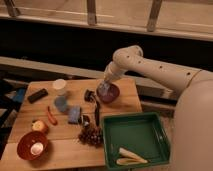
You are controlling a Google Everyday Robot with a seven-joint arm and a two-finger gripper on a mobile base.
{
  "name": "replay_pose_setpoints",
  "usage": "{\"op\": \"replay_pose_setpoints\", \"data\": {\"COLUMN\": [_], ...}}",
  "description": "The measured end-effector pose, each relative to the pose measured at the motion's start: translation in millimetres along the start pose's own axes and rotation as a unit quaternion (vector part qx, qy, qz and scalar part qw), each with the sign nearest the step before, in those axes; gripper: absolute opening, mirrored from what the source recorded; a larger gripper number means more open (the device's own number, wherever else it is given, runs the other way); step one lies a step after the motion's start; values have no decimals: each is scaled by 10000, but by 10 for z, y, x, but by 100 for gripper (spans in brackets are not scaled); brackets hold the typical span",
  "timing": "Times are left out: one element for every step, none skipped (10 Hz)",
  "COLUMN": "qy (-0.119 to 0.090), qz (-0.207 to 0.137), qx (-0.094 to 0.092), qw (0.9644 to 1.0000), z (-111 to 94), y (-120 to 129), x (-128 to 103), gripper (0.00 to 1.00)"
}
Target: Wipe purple bowl with towel
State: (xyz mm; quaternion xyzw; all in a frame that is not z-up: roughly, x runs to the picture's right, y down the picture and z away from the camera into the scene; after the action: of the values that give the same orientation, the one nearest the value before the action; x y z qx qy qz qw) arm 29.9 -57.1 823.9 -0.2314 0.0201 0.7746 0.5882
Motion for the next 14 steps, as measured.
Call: {"op": "replay_pose_setpoints", "data": {"qy": [-14, -35, -18, 20, 80, 135, 185, 222, 249, 271, 287, 306, 312, 336], "qz": [75, 237, 389, 514, 651, 793, 905, 1024, 1155, 1250, 1312, 1406, 1460, 1494], "qx": [6, 6, -4, -16, -42, -49, -45, -50, -51, -32, -16, 26, 40, 38], "qw": [10000, 9997, 9992, 9987, 9978, 9967, 9957, 9945, 9930, 9918, 9909, 9896, 9888, 9882], "z": [14, 40, 90, 155, 236, 292, 343, 384, 403, 417, 427, 457, 488, 537], "y": [-44, -139, -224, -292, -363, -451, -530, -606, -683, -751, -795, -878, -917, -924], "x": [-49, -121, -144, -138, -116, -101, -75, -54, -45, -39, -37, -51, -80, -94], "gripper": [0, 0, 0, 0, 0, 0, 0, 0, 0, 0, 0, 0, 0, 0]}}
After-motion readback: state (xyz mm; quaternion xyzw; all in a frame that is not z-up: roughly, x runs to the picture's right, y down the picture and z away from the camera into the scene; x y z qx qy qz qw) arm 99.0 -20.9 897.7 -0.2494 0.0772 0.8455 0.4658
